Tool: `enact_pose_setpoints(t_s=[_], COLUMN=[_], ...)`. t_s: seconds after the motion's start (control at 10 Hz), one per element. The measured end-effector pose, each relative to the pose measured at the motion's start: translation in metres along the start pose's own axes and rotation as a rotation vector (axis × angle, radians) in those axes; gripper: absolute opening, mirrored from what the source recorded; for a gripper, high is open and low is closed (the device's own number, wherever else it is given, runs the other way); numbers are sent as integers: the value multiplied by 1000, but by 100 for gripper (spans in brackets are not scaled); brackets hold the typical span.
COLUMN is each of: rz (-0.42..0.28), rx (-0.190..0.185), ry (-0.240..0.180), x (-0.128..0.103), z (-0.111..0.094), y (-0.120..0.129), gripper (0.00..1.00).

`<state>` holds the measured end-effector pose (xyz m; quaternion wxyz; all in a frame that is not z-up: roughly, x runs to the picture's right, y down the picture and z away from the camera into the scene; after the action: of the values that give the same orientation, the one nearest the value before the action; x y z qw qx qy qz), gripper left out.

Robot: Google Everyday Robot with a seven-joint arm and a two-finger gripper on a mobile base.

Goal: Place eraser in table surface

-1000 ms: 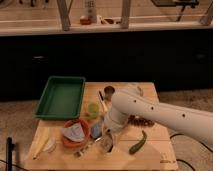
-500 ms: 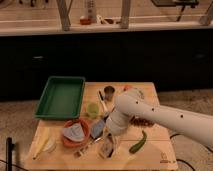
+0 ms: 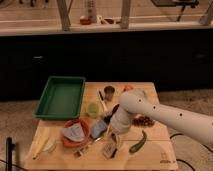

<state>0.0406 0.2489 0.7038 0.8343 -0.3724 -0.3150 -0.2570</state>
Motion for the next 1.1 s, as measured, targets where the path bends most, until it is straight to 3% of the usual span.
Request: enact_pose_setpoints(t_s=[0.4,0.6,1.1], rz=[15,26,32], rx=[-26,-24,-24], ry=[31,58,75], x=[12,18,26], z=[6,8,10], y=[2,1,-2], gripper=[0,0,0])
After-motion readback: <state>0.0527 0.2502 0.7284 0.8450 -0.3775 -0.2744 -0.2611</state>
